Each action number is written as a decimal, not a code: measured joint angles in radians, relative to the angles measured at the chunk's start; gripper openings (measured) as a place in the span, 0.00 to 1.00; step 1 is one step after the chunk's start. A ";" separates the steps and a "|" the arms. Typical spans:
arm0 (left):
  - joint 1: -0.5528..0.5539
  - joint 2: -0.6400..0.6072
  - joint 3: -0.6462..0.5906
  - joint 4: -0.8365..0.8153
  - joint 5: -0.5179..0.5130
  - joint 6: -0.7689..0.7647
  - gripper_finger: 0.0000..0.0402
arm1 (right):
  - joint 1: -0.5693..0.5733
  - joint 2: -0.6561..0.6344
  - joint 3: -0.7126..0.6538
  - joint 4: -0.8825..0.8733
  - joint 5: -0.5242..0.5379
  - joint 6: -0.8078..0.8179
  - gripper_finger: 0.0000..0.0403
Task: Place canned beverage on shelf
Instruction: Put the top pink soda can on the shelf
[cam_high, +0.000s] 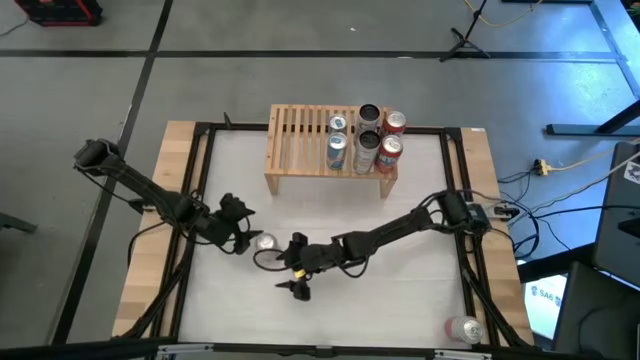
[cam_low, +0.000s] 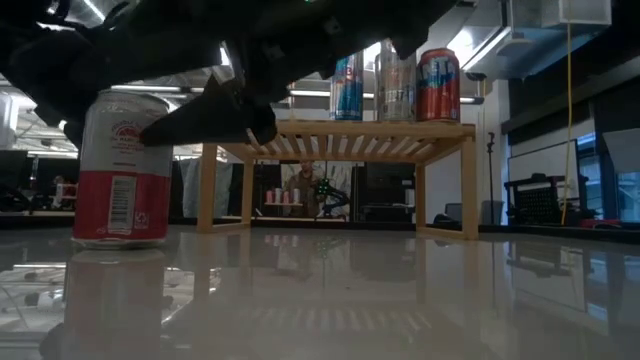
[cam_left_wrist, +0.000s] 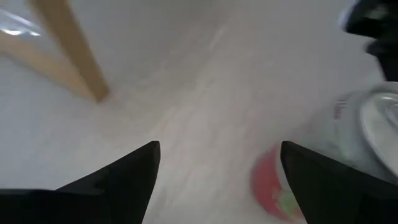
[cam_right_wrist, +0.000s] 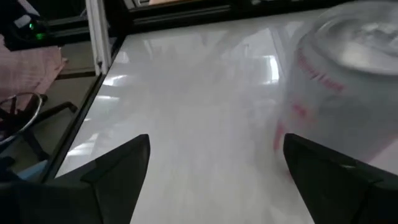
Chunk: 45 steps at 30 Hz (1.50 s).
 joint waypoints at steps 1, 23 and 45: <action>0.000 0.001 0.000 0.014 0.015 0.010 0.81 | -0.001 0.000 0.001 0.002 0.000 0.001 0.89; -0.091 0.001 0.000 0.037 0.174 -0.056 0.81 | -0.057 -0.011 0.001 -0.165 -0.041 -0.001 0.89; -0.110 0.001 0.000 0.080 0.216 -0.078 0.81 | -0.118 -0.021 0.001 -0.193 0.045 -0.011 0.89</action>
